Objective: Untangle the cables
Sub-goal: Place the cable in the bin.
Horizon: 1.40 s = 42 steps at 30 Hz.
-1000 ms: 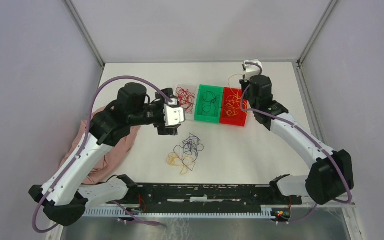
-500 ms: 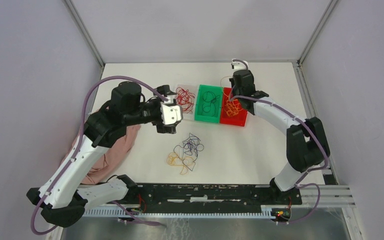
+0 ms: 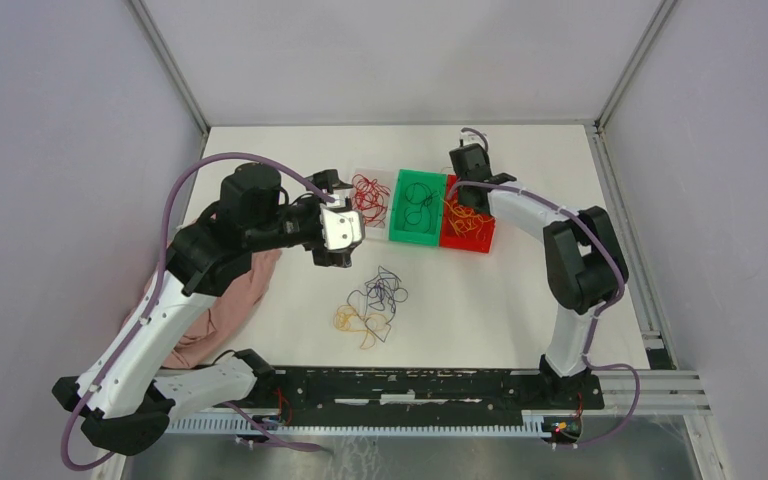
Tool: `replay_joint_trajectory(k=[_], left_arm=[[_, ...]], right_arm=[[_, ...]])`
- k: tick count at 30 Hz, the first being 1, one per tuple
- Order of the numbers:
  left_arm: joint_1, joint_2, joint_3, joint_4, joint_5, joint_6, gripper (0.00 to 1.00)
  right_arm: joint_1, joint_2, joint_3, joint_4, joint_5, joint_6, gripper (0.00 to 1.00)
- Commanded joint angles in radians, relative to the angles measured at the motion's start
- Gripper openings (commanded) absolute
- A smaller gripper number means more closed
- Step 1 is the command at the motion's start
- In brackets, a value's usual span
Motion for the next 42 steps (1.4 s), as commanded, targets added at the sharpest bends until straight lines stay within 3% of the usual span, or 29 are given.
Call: replay_joint_trajectory(k=[1,5,8,13,20,26,29,34,42], left_arm=[[-0.003,-0.009,0.043,0.047,0.007,-0.004,0.99],[-0.004,-0.010,0.045,0.047,0.007,0.000,0.99],[-0.003,-0.007,0.042,0.047,0.008,0.004,0.99],[-0.003,-0.003,0.042,0.047,0.014,0.010,0.99],[-0.002,0.002,0.059,0.037,0.022,0.015,0.99],[-0.003,0.000,0.063,0.027,0.021,0.025,0.99],[-0.002,0.000,0.061,0.026,0.023,0.027,0.99],[-0.003,0.002,0.062,0.025,0.016,0.029,0.99],[-0.002,0.007,0.075,-0.001,0.015,-0.004,0.99]], right_arm=[[-0.006,0.054,0.062,-0.077,0.020,0.152,0.01],[-0.006,0.060,0.060,-0.118,0.054,0.199,0.14],[-0.007,0.018,0.031,-0.106,0.076,0.206,0.33],[-0.017,-0.093,-0.022,-0.068,0.035,0.189,0.52],[-0.037,-0.171,0.041,-0.151,0.007,0.162,0.62],[-0.035,-0.208,0.035,-0.099,-0.075,0.163,0.62],[-0.015,-0.162,0.111,-0.097,-0.125,0.162,0.63],[0.065,-0.038,0.241,-0.110,-0.059,0.119,0.62],[0.124,0.168,0.392,-0.168,0.035,0.052,0.50]])
